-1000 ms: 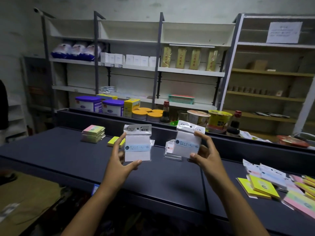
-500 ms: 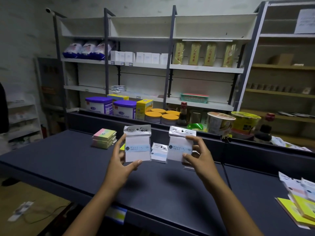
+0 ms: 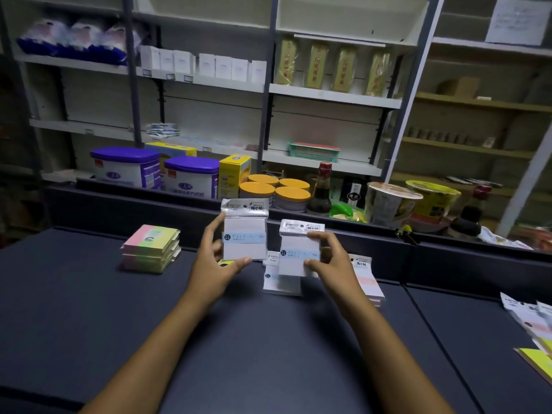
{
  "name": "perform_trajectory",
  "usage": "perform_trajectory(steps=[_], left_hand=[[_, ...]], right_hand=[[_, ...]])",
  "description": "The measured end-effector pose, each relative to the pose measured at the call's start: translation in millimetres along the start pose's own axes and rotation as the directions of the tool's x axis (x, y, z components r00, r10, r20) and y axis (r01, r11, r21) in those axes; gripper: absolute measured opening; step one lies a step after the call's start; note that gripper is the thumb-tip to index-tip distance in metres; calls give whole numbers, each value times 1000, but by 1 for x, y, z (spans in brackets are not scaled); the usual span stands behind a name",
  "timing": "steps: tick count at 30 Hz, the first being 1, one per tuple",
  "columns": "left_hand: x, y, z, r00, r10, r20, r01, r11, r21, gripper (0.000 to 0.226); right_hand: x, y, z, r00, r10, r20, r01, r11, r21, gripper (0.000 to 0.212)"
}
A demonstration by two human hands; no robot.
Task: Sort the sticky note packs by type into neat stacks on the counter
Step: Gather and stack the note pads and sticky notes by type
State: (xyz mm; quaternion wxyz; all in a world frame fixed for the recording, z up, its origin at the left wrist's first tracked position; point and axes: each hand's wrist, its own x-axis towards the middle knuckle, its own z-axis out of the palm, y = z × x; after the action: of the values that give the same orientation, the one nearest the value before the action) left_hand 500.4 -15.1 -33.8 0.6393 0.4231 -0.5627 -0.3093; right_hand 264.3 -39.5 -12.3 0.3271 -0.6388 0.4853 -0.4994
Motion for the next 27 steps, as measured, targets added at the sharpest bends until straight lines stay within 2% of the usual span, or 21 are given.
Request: perform_trajectory(steps=[7,12,19,24,27], left_hand=[[1,-3,0,999,37,33,-38,999,30,98],[1,-1,-1,998,50,28,-52,997,63,99],[-1,0,-4,1000,1,1,-1,999,51,95],[-2,-1,0,1000,2,30,-4,999,47,92],[-2,-1,4,998,-8,59,5,999,53,91]], right_hand=[[0,12,16,996,57,62,-55,998,-39,46],[0,18,21,996,37,86,-20,981,-193,40],[1,26,26,998,-5,64,37,858,-512,42],[1,35,30,996,60,73,0,771,-637,37],[-1,31,29,996,42,84,22,765,-643,36]])
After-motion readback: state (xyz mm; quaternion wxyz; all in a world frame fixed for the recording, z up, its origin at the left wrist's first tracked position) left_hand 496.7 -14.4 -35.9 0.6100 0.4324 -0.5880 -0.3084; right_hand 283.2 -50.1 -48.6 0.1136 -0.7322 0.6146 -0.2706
